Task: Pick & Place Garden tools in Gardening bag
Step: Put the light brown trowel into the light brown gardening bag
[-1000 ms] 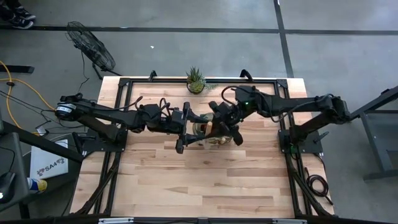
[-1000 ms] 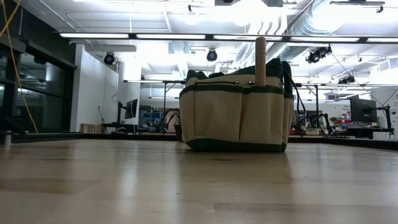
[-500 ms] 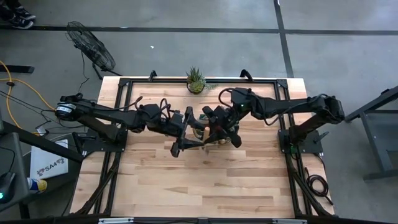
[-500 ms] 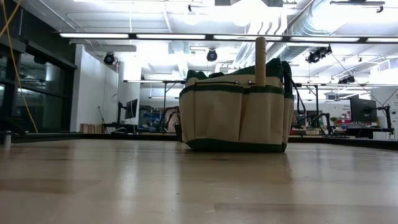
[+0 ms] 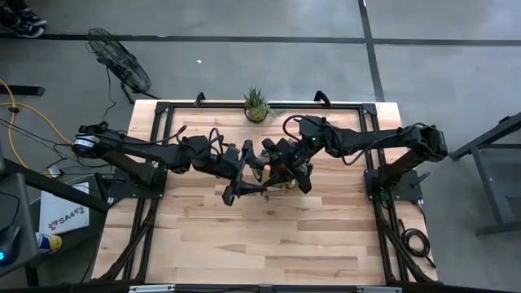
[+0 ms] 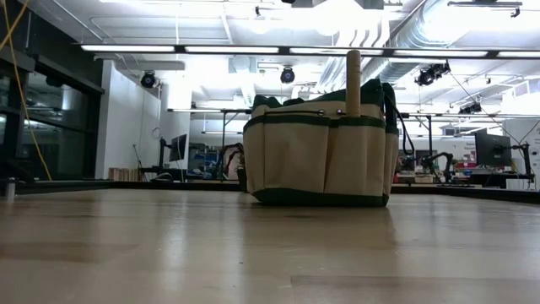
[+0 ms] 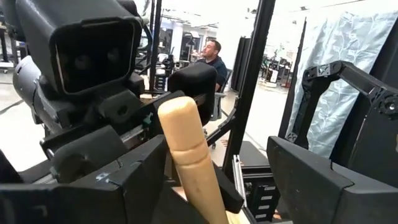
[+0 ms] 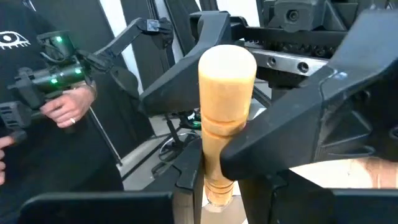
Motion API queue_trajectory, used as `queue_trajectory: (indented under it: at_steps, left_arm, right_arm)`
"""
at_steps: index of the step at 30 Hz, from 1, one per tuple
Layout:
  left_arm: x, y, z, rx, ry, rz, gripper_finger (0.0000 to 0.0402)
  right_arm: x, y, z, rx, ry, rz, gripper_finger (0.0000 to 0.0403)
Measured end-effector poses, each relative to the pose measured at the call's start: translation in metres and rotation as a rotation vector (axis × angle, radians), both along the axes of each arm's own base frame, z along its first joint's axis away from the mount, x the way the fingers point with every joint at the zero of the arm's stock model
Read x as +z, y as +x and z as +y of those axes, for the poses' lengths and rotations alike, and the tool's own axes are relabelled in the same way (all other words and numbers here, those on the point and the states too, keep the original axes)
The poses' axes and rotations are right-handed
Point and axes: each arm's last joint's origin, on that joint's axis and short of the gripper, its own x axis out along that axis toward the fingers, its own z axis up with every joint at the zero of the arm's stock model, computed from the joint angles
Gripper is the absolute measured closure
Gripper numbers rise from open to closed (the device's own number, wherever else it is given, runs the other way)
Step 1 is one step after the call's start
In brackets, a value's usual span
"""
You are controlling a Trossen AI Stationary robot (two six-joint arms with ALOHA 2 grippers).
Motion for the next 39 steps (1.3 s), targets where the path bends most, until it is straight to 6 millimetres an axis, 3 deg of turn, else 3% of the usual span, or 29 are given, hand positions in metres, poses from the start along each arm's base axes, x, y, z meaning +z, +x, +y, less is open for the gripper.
queue_trajectory:
  at_steps: [4, 19, 25, 33, 39]
  left_arm:
    - [0.000, 0.000, 0.000, -0.005, -0.009, 0.000, 0.0156]
    - [0.000, 0.000, 0.000, -0.009, -0.038, 0.011, 0.0334]
    - [-0.001, 0.000, 0.000, -0.016, -0.050, 0.024, 0.0335]
    - [-0.004, 0.000, 0.000, -0.012, -0.039, 0.049, 0.0335]
    - [-0.004, 0.001, 0.000, -0.008, -0.040, 0.049, 0.0335]
  right_arm:
    - [0.000, 0.000, 0.000, 0.001, 0.015, 0.011, 0.0340]
    - [0.000, 0.000, 0.004, -0.005, 0.011, 0.014, 0.0340]
    - [-0.001, 0.000, 0.009, -0.018, 0.007, 0.028, 0.0338]
    - [-0.004, 0.001, 0.020, -0.139, 0.002, 0.063, 0.0263]
    - [-0.006, -0.002, 0.019, -0.177, 0.021, 0.131, 0.0235]
